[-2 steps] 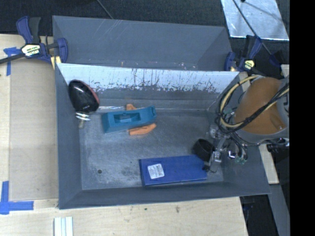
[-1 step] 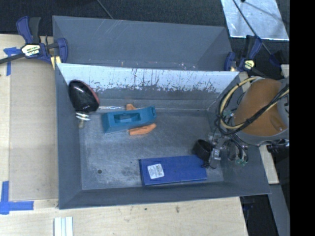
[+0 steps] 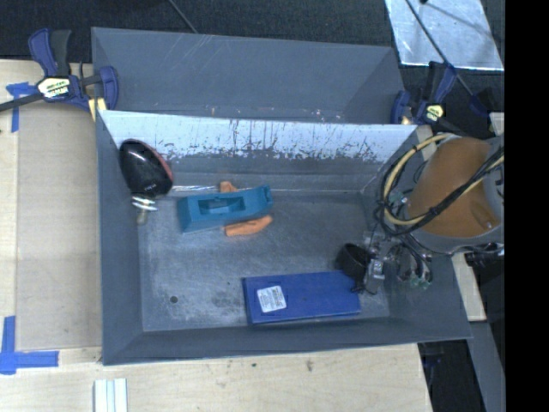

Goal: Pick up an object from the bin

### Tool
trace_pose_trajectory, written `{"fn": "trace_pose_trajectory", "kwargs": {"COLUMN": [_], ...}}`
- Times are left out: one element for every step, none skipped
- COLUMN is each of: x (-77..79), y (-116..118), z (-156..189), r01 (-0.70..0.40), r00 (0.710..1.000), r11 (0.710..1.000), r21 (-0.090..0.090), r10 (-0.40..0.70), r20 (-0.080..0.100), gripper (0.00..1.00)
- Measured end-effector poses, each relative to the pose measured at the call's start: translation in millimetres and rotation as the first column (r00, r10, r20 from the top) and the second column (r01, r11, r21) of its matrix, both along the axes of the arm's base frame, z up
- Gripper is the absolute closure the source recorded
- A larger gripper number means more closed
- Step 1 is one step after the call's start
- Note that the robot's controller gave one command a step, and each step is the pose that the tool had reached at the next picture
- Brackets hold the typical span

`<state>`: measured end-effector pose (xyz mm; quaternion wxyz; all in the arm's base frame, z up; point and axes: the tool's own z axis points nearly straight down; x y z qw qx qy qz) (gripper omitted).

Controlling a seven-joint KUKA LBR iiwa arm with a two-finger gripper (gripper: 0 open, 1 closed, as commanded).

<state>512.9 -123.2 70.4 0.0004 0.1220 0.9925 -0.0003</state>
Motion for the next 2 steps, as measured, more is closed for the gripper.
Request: {"fn": "trace_pose_trajectory", "kwargs": {"x": [-0.5, -0.2], "y": [0.1, 0.1], "z": [2.9, 10.8], "r01": [0.0, 0.0], "r00": [1.0, 1.0], "r11": [1.0, 1.0], "r21": [0.0, 0.0], "r10": [0.0, 0.0], "r20": [0.0, 0.001], "gripper": [1.0, 1.0]}}
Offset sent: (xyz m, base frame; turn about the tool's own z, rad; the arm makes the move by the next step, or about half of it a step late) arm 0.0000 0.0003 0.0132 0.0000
